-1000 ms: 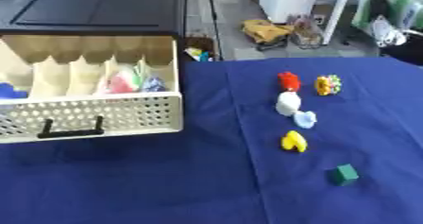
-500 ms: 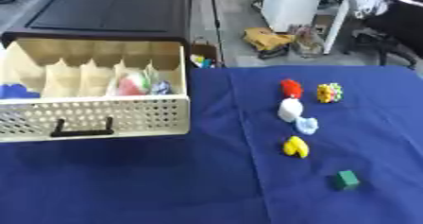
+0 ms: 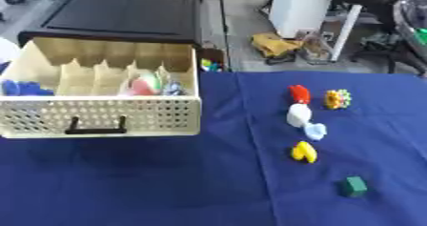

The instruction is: Pick up objects from table and place into drawer.

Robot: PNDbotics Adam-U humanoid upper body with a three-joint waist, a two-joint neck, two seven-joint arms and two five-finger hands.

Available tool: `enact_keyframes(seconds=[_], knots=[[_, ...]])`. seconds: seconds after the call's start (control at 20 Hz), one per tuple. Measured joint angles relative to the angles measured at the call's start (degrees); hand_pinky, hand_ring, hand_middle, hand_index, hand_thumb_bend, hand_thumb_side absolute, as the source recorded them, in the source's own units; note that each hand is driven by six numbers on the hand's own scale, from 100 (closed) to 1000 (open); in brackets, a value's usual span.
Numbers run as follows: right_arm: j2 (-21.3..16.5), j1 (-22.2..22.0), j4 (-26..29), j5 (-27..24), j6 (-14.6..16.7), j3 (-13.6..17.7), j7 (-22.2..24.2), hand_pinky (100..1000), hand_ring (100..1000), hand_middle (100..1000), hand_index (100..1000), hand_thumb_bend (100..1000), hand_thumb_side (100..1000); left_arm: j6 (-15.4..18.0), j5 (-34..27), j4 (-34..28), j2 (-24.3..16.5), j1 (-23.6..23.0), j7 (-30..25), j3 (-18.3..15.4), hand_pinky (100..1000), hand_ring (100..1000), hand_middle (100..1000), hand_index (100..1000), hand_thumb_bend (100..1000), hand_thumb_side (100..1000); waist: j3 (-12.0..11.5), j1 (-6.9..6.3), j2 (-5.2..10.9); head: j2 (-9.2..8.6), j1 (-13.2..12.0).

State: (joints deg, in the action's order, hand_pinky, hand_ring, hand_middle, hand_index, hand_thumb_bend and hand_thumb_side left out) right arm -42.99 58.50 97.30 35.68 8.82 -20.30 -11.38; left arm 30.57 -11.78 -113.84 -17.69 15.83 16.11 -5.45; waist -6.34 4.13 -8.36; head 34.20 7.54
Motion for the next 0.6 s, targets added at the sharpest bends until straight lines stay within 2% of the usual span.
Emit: enact_keyframes(seconds=[0.3, 0.6], knots=[[6.55, 4.65, -7.64, 2.96, 2.68, -2.30, 1.53, 761, 838, 734, 672, 100, 632, -0.17, -0.69, 0.00, -0.04, 0.32, -0.18, 0.08, 565, 773, 716, 887, 304, 1000, -2.24, 0.82, 0.04, 0.15, 0.82], [12.14, 7.54, -14.58, 4.67, 5.30, -2.63, 1.97, 765, 837, 718, 636, 100, 641, -0.40, -1.38, 0.00, -0.48, 1.39, -0.40, 0.34, 568, 774, 717, 887, 302, 1000, -3.83, 1.76, -0.14, 0.55, 1.85]])
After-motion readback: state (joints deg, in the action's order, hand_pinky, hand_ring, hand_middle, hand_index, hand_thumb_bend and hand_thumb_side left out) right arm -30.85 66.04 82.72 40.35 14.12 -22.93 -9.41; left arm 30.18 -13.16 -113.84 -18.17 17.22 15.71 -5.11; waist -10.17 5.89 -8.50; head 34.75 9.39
